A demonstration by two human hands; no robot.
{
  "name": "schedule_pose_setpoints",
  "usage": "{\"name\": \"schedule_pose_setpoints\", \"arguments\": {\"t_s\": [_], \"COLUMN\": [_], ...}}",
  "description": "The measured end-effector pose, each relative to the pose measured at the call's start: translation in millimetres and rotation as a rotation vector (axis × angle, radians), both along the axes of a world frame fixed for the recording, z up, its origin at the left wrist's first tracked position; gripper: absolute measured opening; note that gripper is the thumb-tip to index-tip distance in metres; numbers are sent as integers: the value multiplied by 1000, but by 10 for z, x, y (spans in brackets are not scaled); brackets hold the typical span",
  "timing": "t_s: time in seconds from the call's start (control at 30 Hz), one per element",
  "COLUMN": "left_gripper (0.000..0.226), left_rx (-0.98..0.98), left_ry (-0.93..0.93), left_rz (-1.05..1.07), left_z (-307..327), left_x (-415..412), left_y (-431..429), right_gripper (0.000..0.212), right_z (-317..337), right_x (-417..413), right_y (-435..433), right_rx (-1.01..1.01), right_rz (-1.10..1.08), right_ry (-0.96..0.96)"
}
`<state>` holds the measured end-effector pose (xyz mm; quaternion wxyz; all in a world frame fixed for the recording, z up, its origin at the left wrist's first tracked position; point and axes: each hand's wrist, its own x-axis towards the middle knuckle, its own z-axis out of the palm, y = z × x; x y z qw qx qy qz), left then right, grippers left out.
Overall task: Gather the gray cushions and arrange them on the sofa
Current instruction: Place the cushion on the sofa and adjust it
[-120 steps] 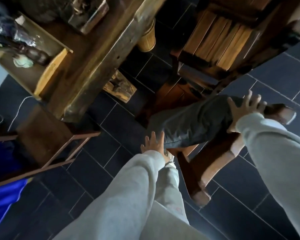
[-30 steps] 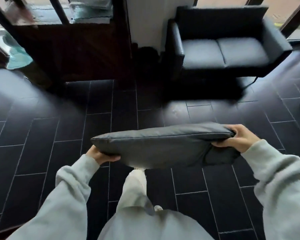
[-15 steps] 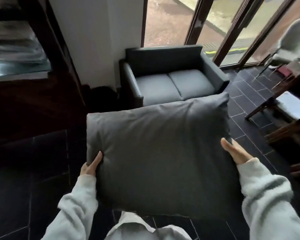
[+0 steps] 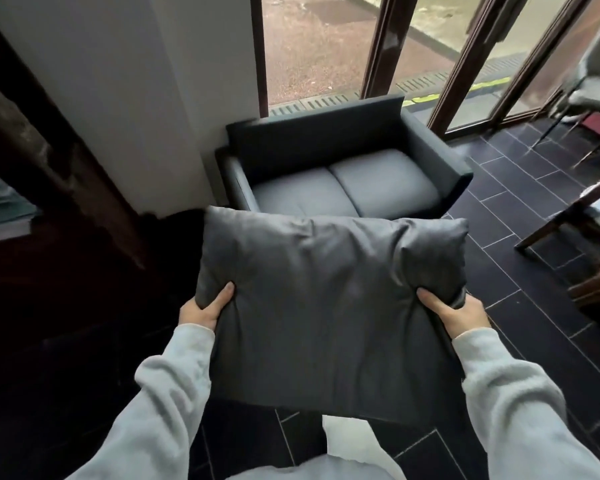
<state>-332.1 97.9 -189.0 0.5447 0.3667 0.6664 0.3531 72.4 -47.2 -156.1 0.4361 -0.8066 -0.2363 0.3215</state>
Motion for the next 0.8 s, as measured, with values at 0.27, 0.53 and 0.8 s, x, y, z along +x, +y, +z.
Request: {"name": "schedule_pose_setpoints", "arguments": {"t_s": [0.27,0.53,0.8], "left_gripper": [23,26,39], "left_rx": [-23,-96,-162], "left_ry": [88,125,164], "left_rz": [7,-13,-118], "left_z": [141,-21,-353], "left_x": [1463,2452,3555], "left_y": [1187,2076,3413], "right_gripper": [29,33,32], "right_z": [-67,-183,-328], "right_x": [1467,2548,3554], "right_y": [1340,2277,3264], "right_rx": [-46,-106,-137], "right_rz": [26,20,-58], "right_ry": [84,87,102]}}
